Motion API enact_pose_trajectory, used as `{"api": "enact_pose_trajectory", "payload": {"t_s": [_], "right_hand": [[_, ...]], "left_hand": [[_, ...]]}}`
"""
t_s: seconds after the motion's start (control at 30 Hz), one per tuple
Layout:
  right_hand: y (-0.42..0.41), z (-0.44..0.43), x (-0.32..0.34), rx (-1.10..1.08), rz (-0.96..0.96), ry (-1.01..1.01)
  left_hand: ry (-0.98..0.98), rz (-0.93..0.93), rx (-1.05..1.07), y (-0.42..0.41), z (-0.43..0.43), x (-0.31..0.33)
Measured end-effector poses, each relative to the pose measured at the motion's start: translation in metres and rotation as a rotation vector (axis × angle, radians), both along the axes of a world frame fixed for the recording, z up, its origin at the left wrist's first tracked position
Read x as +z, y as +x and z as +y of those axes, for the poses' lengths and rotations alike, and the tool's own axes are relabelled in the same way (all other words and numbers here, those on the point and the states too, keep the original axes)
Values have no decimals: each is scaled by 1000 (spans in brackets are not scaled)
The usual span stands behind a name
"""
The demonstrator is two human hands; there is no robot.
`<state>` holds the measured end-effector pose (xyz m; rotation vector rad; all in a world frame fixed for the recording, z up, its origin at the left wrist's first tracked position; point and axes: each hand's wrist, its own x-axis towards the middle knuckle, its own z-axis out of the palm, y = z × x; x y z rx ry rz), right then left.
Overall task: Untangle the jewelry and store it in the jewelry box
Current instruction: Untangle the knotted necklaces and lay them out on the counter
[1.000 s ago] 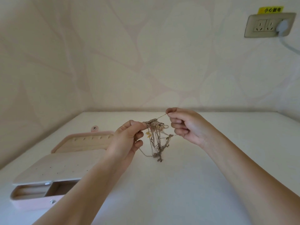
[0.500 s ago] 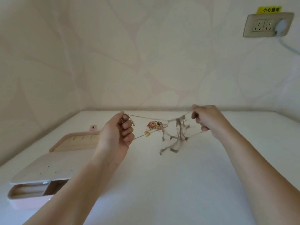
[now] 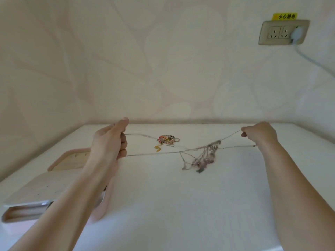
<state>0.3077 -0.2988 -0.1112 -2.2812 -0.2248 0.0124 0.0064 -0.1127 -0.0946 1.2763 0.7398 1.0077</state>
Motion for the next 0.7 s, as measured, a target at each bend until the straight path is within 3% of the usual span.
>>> {"api": "enact_pose_trajectory", "payload": {"t_s": [0.17, 0.47, 0.6, 0.7], "right_hand": [[4, 0, -6, -55, -13, -136], [-16, 11, -5, 15, -24, -267], [-24, 22, -4, 152, -40, -401], [-28, 22, 3, 557, -32, -191]], "left_hand": [[682, 684, 229, -3, -15, -5], [877, 1383, -33, -1, -24, -22], [978, 1360, -43, 6, -36, -31], [1065, 1027, -110, 17, -49, -42]]}}
